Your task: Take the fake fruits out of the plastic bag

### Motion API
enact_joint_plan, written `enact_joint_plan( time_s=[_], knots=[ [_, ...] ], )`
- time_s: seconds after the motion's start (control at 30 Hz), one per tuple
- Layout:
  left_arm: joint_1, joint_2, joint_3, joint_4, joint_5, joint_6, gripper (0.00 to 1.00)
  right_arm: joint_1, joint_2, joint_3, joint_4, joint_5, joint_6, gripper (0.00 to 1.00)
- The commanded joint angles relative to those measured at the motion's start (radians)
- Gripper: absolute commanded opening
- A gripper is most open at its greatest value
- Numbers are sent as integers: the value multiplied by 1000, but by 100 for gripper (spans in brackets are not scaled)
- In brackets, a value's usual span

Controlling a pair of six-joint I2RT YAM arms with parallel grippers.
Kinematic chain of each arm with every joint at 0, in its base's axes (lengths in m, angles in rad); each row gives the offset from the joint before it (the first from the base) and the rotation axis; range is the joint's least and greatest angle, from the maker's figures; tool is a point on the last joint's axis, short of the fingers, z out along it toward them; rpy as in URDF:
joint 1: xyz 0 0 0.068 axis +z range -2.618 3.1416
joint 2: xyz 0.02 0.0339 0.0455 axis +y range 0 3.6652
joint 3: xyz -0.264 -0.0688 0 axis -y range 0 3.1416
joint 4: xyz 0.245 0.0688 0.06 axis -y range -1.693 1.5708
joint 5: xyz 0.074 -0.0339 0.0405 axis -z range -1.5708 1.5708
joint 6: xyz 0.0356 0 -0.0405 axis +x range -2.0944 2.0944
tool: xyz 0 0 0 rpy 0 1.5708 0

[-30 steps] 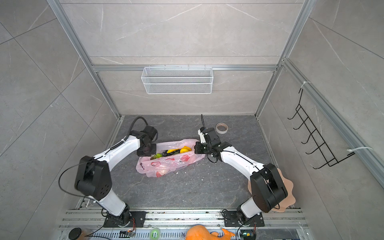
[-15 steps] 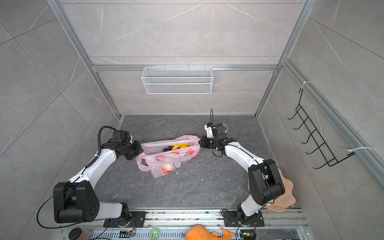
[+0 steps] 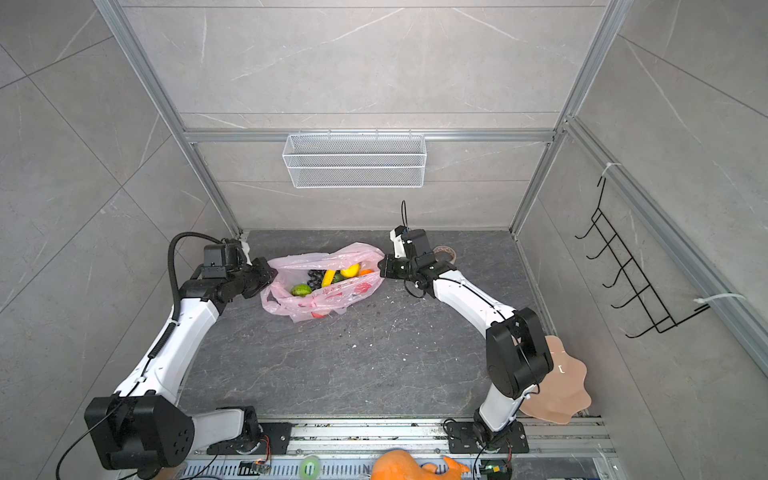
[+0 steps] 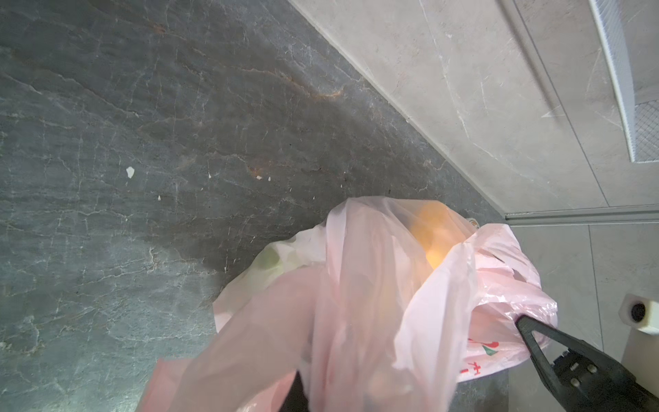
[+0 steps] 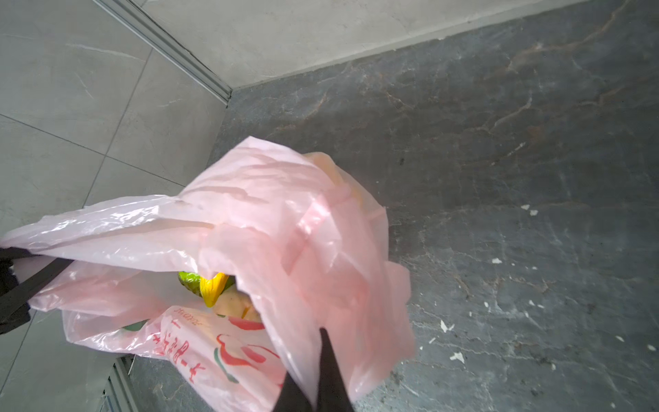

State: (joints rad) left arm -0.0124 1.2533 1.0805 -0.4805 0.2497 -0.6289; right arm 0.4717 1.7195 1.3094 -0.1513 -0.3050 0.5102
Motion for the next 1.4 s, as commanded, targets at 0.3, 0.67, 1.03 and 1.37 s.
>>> enact_joint_plan(
  time_s=[0.3,0.67,1.03,1.37],
  knots=[
    [-83,17,-254,146,117,-38,0,9,-63,-100,-109,213,26,63],
    [-249,41,-212,161,61,-57,0,344,-25,34,-226,437,-35,59],
    [-288,32,-234,118,-25,-55,0,383,279,284,-437,460,34,53],
    [-264,5,-291,152,-93,-64,0,385,134,-82,-282,411,94,50]
  ],
)
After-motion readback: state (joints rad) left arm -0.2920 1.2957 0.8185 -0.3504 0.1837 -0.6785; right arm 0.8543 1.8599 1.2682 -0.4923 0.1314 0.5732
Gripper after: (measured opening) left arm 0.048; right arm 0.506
